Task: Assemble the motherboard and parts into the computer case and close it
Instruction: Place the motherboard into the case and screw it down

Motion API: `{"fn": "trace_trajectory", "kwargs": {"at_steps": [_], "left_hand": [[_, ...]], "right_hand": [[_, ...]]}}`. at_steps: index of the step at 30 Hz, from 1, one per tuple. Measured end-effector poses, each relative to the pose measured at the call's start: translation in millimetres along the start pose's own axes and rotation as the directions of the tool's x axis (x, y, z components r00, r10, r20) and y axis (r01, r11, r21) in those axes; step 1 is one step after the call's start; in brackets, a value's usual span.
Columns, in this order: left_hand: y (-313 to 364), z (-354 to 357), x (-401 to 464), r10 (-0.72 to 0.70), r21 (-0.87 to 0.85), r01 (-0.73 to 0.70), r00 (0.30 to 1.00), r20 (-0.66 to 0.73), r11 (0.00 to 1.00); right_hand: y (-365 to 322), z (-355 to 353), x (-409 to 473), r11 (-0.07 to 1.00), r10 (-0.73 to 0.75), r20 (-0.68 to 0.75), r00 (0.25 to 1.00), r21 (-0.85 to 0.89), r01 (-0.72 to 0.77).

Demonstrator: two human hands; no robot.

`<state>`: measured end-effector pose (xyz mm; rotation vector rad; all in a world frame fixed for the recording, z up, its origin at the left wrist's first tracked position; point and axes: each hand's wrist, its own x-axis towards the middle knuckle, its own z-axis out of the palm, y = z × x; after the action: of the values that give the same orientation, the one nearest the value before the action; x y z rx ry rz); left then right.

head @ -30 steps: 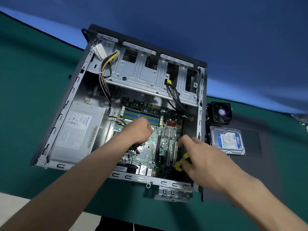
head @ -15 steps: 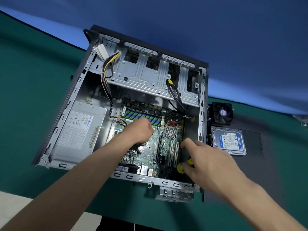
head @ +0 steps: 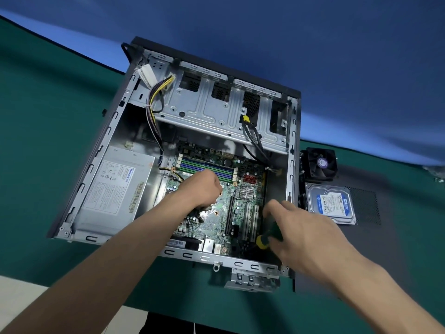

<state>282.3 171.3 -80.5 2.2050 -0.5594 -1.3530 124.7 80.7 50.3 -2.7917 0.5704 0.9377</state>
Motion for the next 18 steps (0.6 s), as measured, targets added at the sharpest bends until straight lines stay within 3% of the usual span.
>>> {"fn": "trace_trajectory", "kwargs": {"at_steps": [6,9,13,18], "left_hand": [[1.0,-0.6,-1.6,0.001,-0.014,-0.001,1.000,0.010,1.000],[1.4,-0.5,-1.6,0.002,0.001,-0.002,1.000,0.007,1.000],[0.9,-0.8,-1.8,0.002,-0.008,-0.002,1.000,0.012,1.000],[1.5,0.0,-0.7,0.006,0.004,-0.006,1.000,0.004,1.000]], "right_hand": [[-5.6,1.9,-2.9,0.996,-0.011,0.012,1.000,0.086,0.010],[-6.8,3.0,-1.5,0.999,0.004,-0.036,0.999,0.046,-0.003],[-4.8,-1.7,-2.5,0.992,-0.029,0.110,0.994,0.122,0.015],[-4.3,-1.7,-3.1,0.996,0.001,0.030,1.000,0.093,-0.004]]}}
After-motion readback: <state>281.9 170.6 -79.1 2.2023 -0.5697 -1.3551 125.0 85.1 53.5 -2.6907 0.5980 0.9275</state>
